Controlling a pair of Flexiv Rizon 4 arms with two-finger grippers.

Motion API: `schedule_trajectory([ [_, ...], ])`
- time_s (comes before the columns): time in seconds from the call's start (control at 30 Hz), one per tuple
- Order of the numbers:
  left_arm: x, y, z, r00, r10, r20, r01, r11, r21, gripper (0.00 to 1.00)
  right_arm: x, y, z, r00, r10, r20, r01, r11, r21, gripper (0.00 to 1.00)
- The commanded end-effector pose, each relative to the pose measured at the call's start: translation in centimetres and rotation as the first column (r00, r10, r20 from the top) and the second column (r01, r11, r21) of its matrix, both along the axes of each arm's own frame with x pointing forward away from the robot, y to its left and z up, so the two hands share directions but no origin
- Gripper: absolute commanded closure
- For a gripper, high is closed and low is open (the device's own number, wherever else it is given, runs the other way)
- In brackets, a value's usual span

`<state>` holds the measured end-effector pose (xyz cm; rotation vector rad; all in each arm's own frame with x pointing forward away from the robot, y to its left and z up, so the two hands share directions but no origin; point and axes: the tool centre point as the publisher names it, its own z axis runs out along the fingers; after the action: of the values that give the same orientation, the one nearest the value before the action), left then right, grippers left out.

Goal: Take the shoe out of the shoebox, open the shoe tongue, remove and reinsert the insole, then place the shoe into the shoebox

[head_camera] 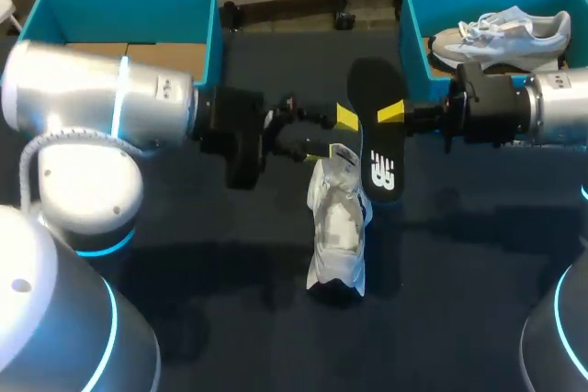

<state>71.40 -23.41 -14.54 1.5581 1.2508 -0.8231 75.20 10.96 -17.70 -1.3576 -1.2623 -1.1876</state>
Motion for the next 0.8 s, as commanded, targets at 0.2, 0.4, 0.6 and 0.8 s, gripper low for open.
schedule_trajectory([
  [0.2,0.8,-0.5,1.6,0.993,0.091,-0.075,-0.069,0.965,0.254,0.0,0.0,0.3,-0.8,1.0,0.019,-0.009,-0.019,1.0,0.009,1.0],
  [0.4,0.8,-0.5,1.6,0.993,0.091,-0.075,-0.069,0.965,0.254,0.0,-0.1,0.5,-1.4,0.999,0.044,-0.025,-0.044,0.999,-0.004,1.0],
  [0.6,0.8,-0.5,1.6,0.993,0.091,-0.075,-0.069,0.965,0.254,0.0,-0.2,0.5,-2.0,0.998,0.055,-0.04,-0.056,0.998,-0.015,1.0],
  [0.8,1.6,-1.1,1.8,0.977,0.167,-0.131,-0.111,0.929,0.354,0.0,-0.6,0.6,-2.3,0.997,0.065,-0.047,-0.067,0.997,-0.031,1.0],
])
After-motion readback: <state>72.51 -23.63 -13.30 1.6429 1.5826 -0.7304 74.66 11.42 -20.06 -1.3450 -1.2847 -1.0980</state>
